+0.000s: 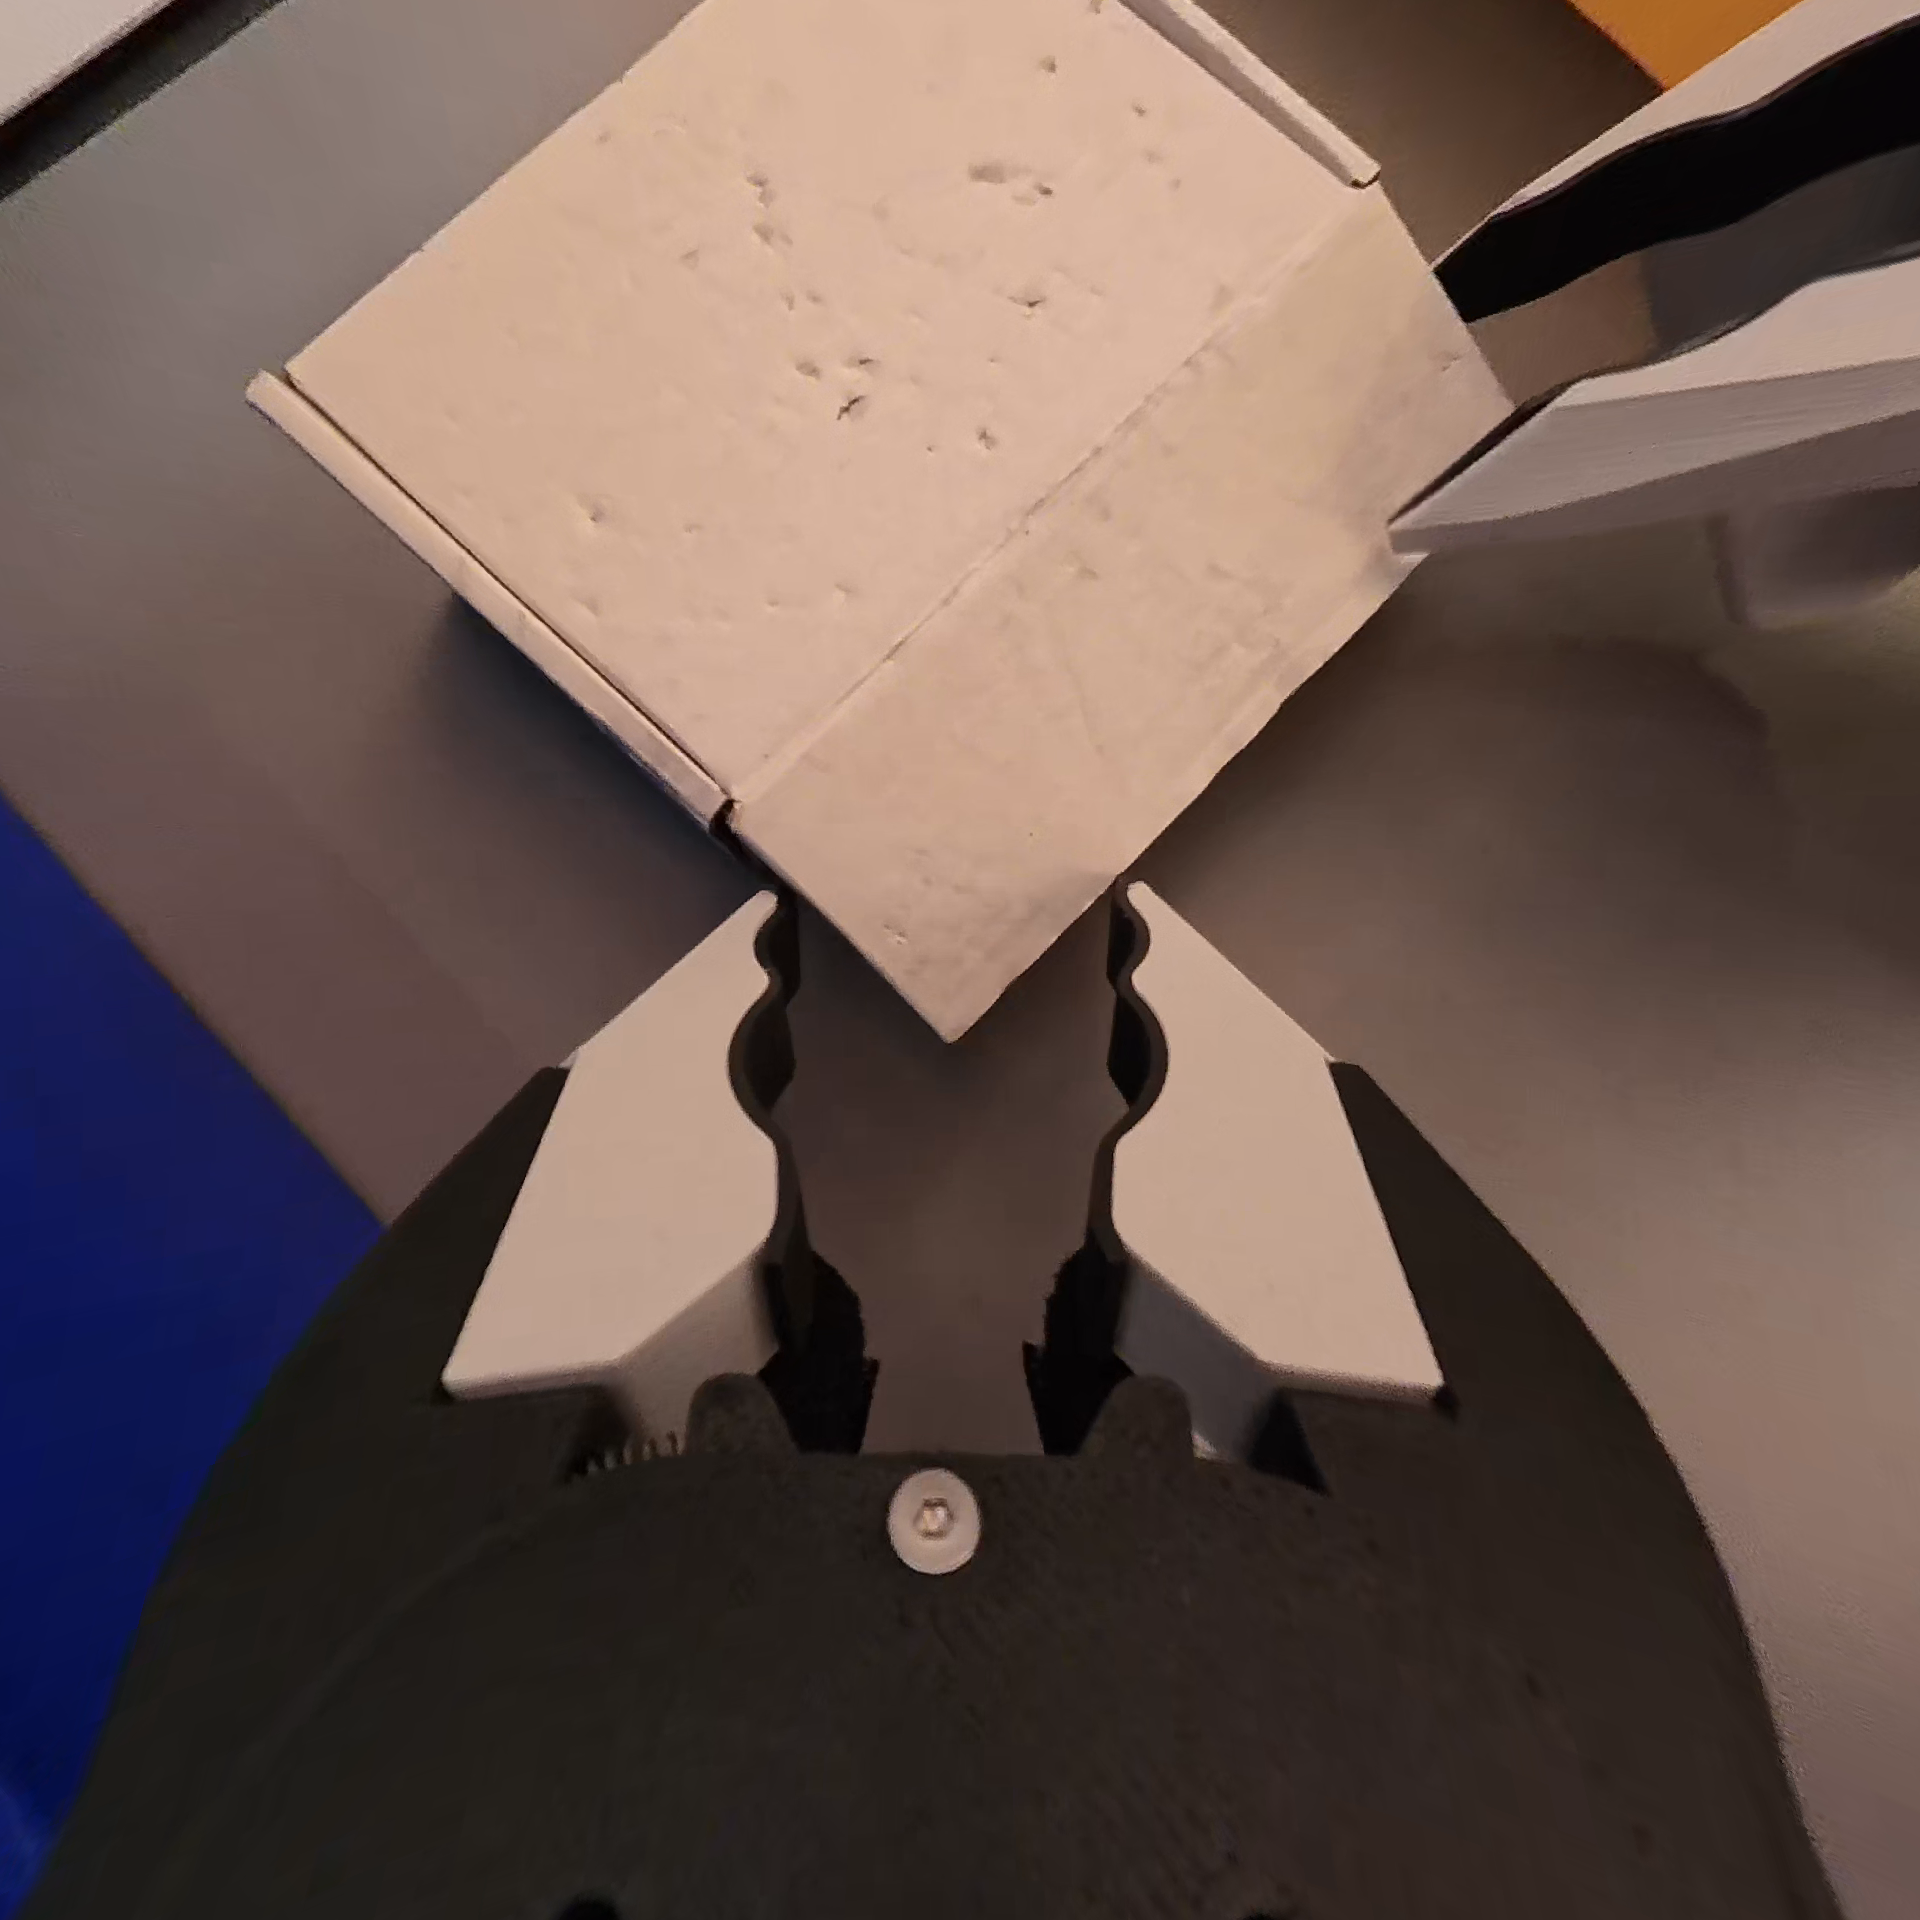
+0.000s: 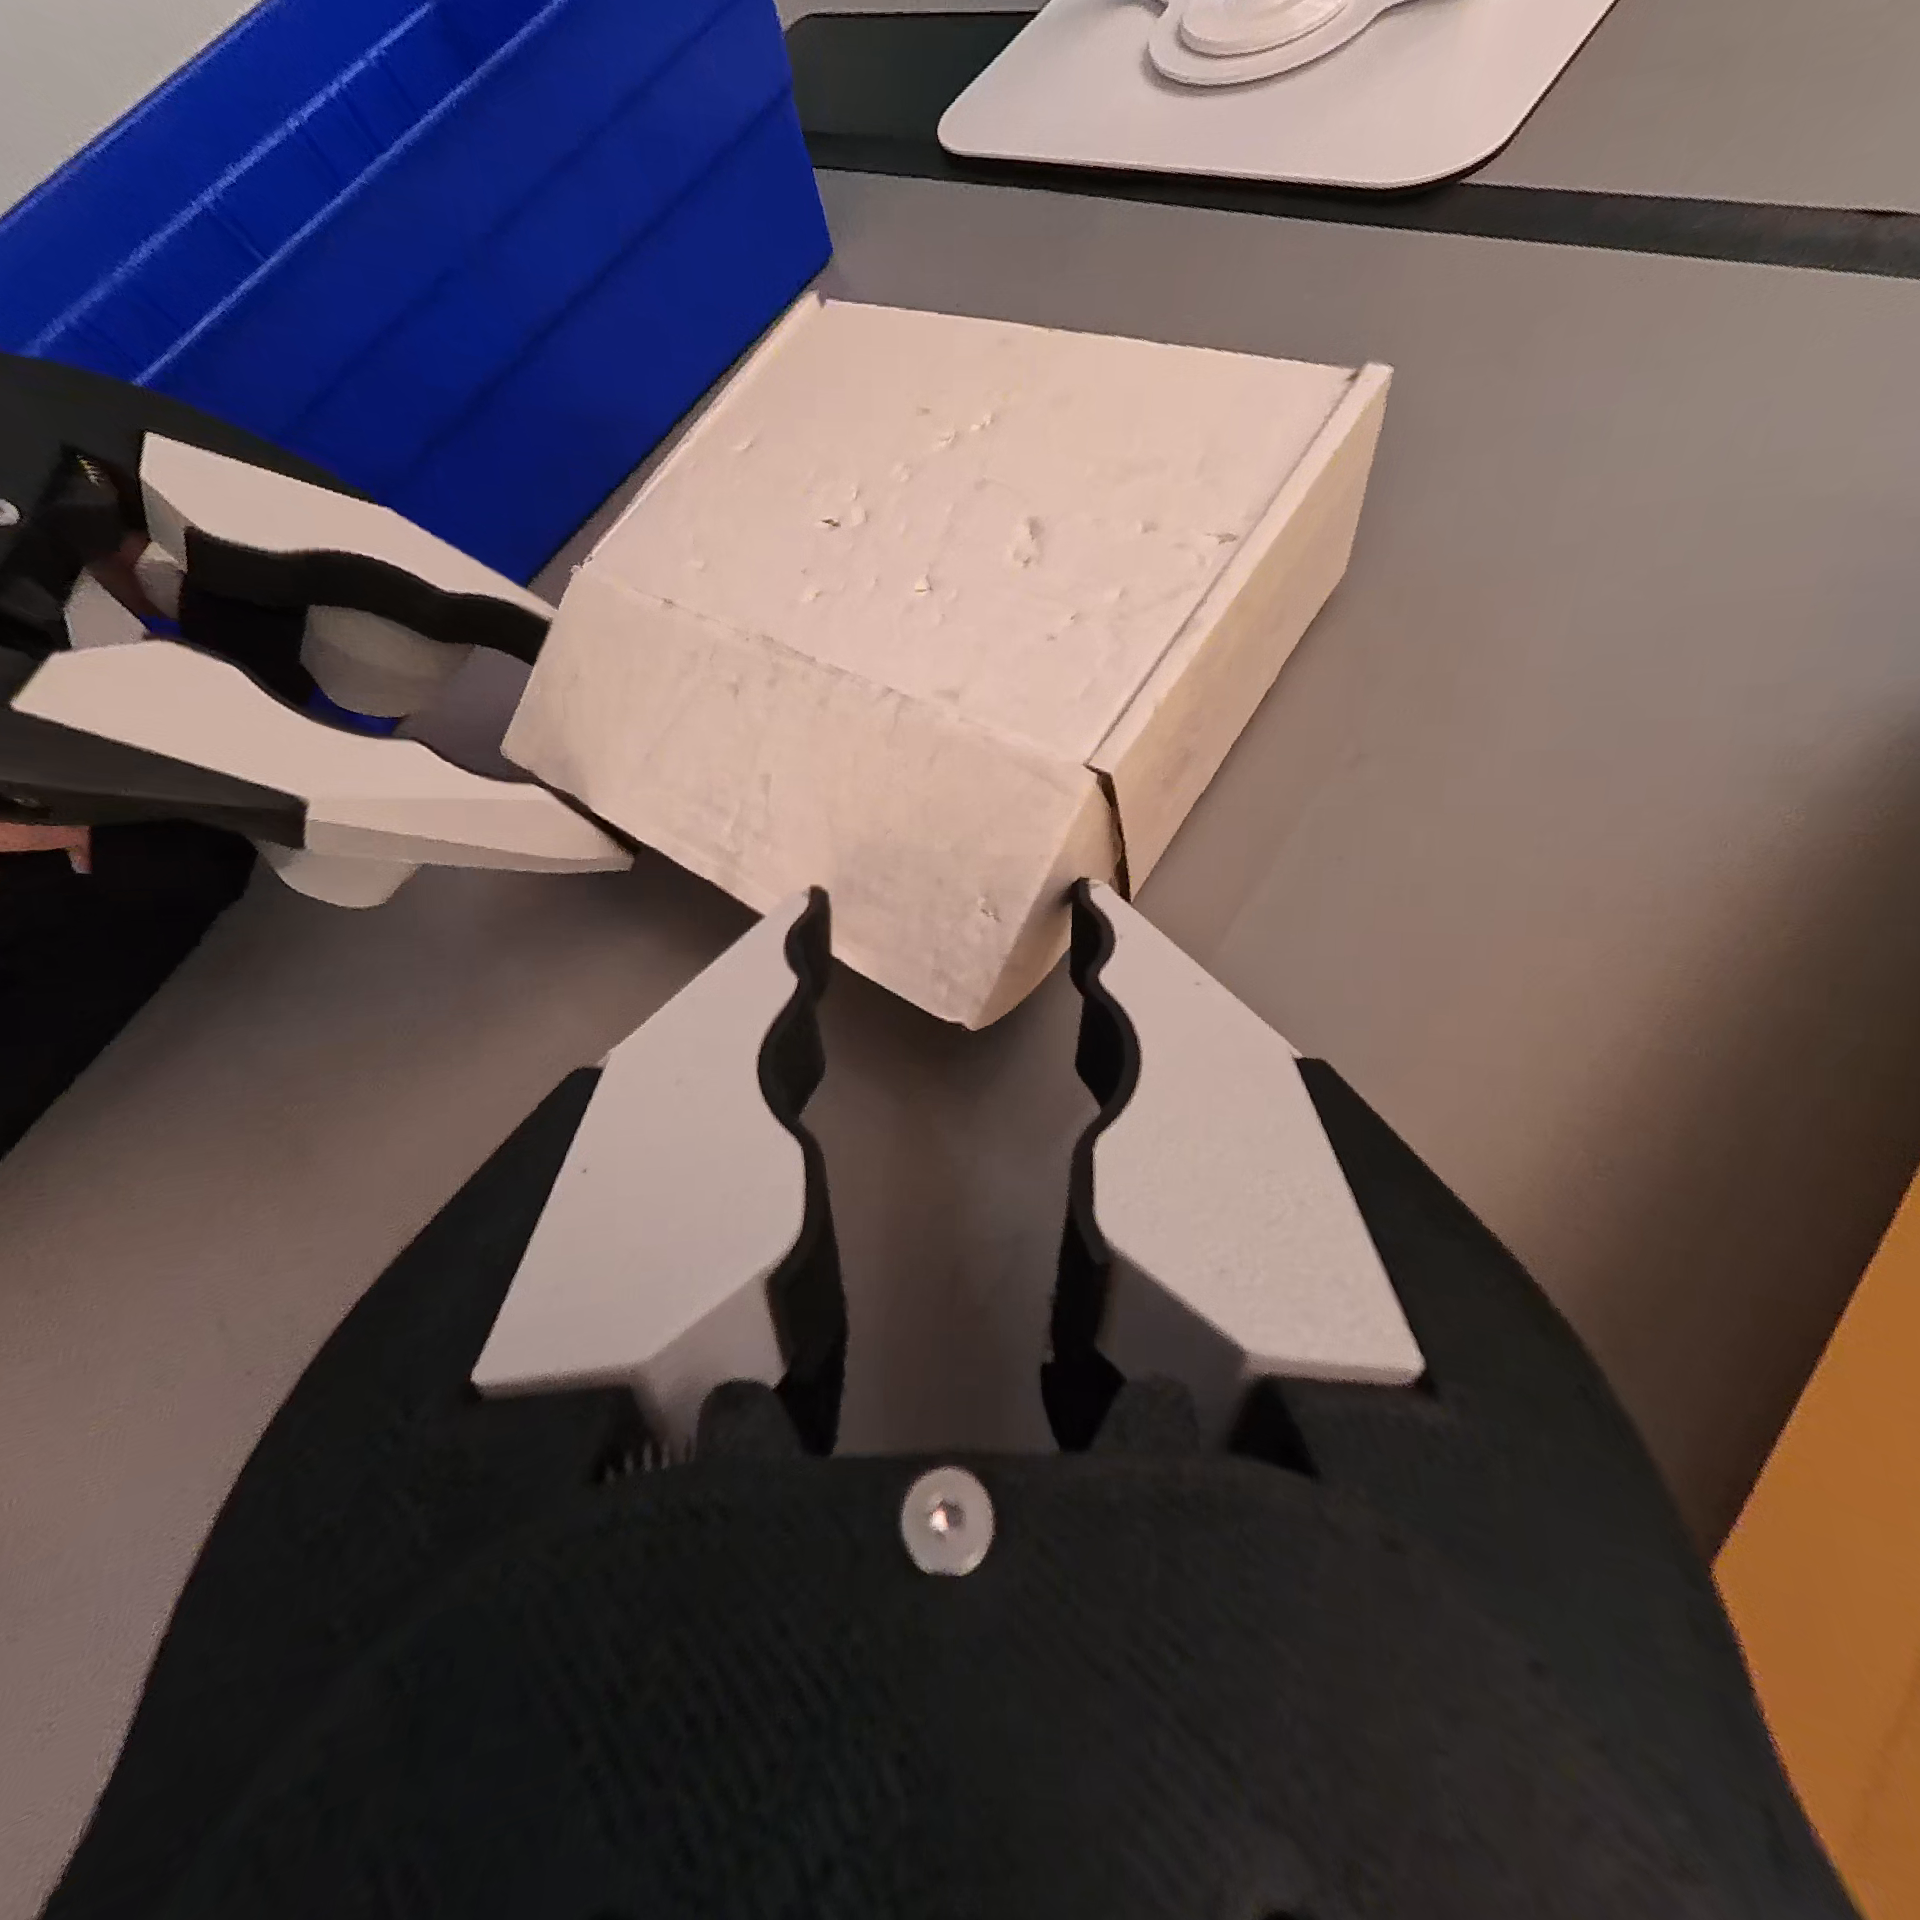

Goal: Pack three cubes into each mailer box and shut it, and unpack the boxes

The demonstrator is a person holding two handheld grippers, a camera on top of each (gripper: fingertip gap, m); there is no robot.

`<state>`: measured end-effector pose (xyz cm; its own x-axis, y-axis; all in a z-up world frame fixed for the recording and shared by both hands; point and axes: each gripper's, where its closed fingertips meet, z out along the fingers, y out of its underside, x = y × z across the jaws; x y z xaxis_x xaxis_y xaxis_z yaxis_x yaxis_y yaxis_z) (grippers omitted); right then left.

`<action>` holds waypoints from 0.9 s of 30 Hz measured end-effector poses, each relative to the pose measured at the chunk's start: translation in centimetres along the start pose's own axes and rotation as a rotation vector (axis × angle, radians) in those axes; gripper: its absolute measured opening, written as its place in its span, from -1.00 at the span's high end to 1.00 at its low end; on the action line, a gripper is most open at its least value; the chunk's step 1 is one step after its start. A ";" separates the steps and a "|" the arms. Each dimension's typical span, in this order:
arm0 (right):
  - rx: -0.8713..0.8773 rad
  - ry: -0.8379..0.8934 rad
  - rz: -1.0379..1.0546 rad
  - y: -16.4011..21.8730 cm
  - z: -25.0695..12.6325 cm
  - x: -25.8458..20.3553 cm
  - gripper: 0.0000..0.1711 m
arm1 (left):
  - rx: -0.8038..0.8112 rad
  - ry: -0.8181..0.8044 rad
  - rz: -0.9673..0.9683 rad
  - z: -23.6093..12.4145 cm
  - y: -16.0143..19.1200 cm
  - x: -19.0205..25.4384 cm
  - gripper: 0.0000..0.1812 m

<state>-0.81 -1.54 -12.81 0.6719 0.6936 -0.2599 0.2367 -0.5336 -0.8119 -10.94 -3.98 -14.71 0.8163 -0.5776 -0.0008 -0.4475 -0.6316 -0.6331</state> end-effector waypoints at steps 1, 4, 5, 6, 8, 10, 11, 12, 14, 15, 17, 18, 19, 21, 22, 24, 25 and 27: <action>-0.007 0.006 -0.014 0.1 0.0 0.0 0.46 | 0.002 -0.005 0.002 0.1 0.0 0.0 0.35; -0.004 0.011 -0.020 0.1 0.1 0.0 0.43 | 0.009 0.009 0.000 0.1 -0.1 0.0 0.36; -0.002 0.008 -0.020 0.1 0.2 0.0 0.42 | 0.012 0.017 -0.009 0.1 -0.1 0.0 0.35; 0.001 0.006 -0.022 0.1 0.2 0.0 0.42 | 0.013 0.024 -0.017 0.1 -0.1 0.0 0.35; 0.009 0.001 -0.013 0.0 0.3 0.1 0.42 | 0.017 0.032 -0.030 0.3 -0.1 -0.1 0.35; 0.016 -0.003 -0.001 0.0 0.4 0.3 0.43 | 0.016 0.028 -0.028 0.5 0.0 -0.2 0.34; 0.018 -0.004 0.001 0.1 0.6 0.4 0.43 | 0.011 0.023 -0.026 0.7 0.1 -0.2 0.34; 0.019 -0.005 0.001 0.2 0.8 0.5 0.43 | 0.005 0.018 -0.025 0.9 0.3 -0.2 0.34; 0.036 -0.011 0.001 0.1 1.0 0.5 0.43 | -0.009 0.002 -0.020 1.2 0.5 -0.4 0.35; 0.041 -0.014 0.000 0.0 1.0 0.5 0.43 | -0.012 -0.008 -0.014 1.4 0.6 -0.5 0.36; 0.045 -0.015 -0.004 0.0 1.0 0.5 0.43 | -0.014 -0.014 -0.015 1.4 0.7 -0.6 0.37; 0.044 -0.014 -0.004 0.0 1.0 0.5 0.43 | -0.015 -0.011 -0.023 1.4 0.7 -0.6 0.38; 0.042 -0.014 -0.009 0.0 1.0 0.4 0.43 | -0.019 -0.008 -0.033 1.3 0.8 -0.6 0.39; 0.034 -0.013 -0.022 0.0 1.0 0.3 0.44 | -0.032 -0.006 -0.056 1.1 0.9 -0.5 0.42; 0.030 -0.011 -0.027 0.1 1.0 0.2 0.44 | -0.037 -0.005 -0.068 0.9 0.9 -0.5 0.43; 0.013 -0.010 -0.040 0.3 0.9 -0.1 0.46 | -0.043 -0.017 -0.089 0.3 0.9 -0.5 0.43; -0.003 -0.013 -0.048 0.4 0.9 -0.4 0.48 | -0.040 -0.034 -0.095 -0.2 0.8 -0.7 0.41; -0.043 -0.028 -0.059 0.8 0.7 -1.1 0.54 | -0.026 -0.094 -0.081 -1.2 0.3 -1.2 0.37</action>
<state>-1.89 -2.40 -13.55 0.6360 0.7376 -0.2268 0.3056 -0.5107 -0.8036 -12.49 -4.11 -13.99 0.8802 -0.4739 -0.0242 -0.3872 -0.6879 -0.6139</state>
